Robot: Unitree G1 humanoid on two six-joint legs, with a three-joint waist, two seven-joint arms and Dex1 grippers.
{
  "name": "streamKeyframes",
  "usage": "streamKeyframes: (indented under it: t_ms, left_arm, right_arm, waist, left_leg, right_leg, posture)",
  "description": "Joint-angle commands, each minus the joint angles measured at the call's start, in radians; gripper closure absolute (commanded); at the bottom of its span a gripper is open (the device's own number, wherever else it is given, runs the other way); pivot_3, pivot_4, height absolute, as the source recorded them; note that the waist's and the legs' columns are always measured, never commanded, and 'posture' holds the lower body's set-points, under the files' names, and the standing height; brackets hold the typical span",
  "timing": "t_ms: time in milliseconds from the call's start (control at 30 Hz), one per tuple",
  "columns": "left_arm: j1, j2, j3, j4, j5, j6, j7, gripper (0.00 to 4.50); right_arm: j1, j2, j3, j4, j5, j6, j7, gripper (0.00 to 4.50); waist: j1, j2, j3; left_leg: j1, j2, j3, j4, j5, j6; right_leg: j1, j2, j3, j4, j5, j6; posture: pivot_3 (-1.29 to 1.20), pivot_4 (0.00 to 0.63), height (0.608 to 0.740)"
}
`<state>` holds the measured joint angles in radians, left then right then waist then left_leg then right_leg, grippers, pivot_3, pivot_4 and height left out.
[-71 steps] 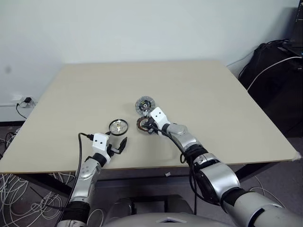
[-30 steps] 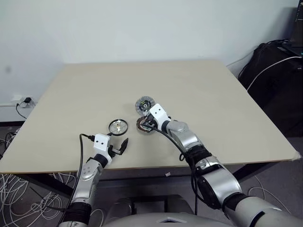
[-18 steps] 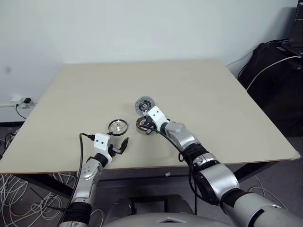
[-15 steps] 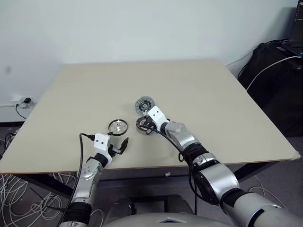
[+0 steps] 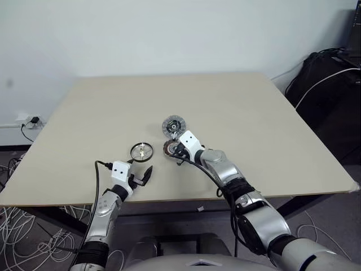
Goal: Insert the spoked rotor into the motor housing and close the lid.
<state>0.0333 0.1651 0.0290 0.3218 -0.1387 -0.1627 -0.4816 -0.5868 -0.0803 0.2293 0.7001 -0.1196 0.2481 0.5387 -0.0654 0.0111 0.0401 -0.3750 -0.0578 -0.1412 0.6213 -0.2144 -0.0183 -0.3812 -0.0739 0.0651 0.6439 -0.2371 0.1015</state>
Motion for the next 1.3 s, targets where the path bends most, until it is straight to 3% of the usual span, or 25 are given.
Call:
streamKeyframes:
  t_ms: [33, 433, 967, 1300]
  left_arm:
    - [-0.013, 0.004, 0.005, -0.008, -0.011, -0.023, -0.004, 0.0]
    - [-0.007, 0.005, -0.001, -0.054, -0.012, 0.006, 0.001, 0.0]
    - [-0.006, 0.003, 0.006, -0.058, -0.011, 0.012, 0.01, 0.0]
    - [-0.014, 0.001, 0.011, -0.004, -0.011, -0.026, 0.005, 0.0]
  right_arm:
    - [0.016, -0.008, -0.002, -0.04, 0.004, 0.013, -0.008, 4.48]
    - [-0.035, 0.023, -0.034, -0.035, 0.039, -0.021, -0.046, 4.48]
    - [-0.162, 0.068, -0.036, 0.183, 0.026, -0.116, -0.076, 4.48]
    - [-0.167, 0.043, -0.038, 0.307, 0.004, -0.15, -0.099, 4.48]
  waist:
    - [0.001, 0.0, 0.0]
    - [-0.001, 0.0, 0.0]
    - [-0.003, 0.0, 0.0]
    - [-0.003, 0.001, 0.0]
  left_leg:
    - [0.0, 0.0, 0.0, 0.0, 0.0, 0.0]
    - [0.0, 0.0, 0.0, 0.0, 0.0, 0.0]
    - [0.0, 0.0, 0.0, -0.001, 0.0, 0.0]
    - [0.0, 0.0, 0.0, -0.001, 0.0, 0.0]
  right_leg:
    - [0.0, 0.0, 0.0, 0.0, 0.0, 0.0]
    - [-0.001, 0.0, 0.0, 0.0, 0.0, 0.0]
    - [-0.001, 0.0, 0.0, 0.0, 0.0, 0.0]
    - [0.0, 0.0, 0.0, 0.0, 0.0, 0.0]
  posture:
    - [0.0, 0.0, 0.74]
    - [0.0, 0.0, 0.74]
    - [0.0, 0.0, 0.74]
    - [0.0, 0.0, 0.74]
